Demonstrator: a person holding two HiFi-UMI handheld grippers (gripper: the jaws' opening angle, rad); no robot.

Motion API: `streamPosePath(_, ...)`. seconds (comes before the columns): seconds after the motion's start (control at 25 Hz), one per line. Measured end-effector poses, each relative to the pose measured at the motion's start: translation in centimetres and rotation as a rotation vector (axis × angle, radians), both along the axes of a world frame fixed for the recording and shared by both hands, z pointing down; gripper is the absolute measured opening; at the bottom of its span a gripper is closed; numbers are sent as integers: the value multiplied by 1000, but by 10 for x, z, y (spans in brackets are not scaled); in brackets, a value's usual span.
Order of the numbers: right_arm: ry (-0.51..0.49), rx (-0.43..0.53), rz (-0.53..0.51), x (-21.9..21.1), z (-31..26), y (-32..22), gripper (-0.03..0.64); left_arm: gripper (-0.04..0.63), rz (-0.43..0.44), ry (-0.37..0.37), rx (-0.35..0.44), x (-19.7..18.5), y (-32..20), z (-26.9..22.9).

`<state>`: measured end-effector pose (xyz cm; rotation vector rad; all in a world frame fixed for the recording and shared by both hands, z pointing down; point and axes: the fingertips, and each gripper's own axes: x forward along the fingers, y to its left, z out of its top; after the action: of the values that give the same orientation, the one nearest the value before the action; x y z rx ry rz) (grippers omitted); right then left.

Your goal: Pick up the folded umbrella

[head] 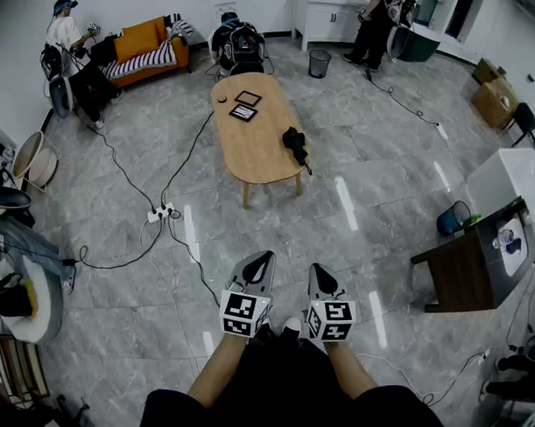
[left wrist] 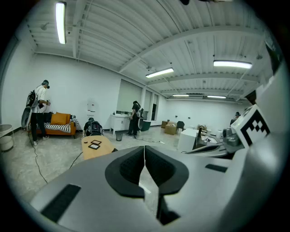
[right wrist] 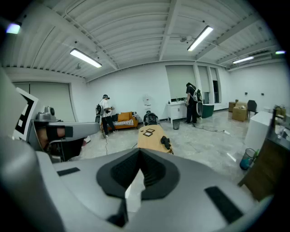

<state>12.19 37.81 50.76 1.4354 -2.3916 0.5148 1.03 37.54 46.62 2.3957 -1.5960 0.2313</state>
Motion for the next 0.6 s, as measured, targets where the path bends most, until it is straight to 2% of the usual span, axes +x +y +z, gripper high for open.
streamPosePath(0.24, -81, 11, 15, 6, -6, 4, 9, 17, -6, 6, 0, 4, 6, -1)
streamPosePath(0.6, -64, 29, 5, 6, -8, 7, 9, 17, -7, 2, -10, 9, 8, 3)
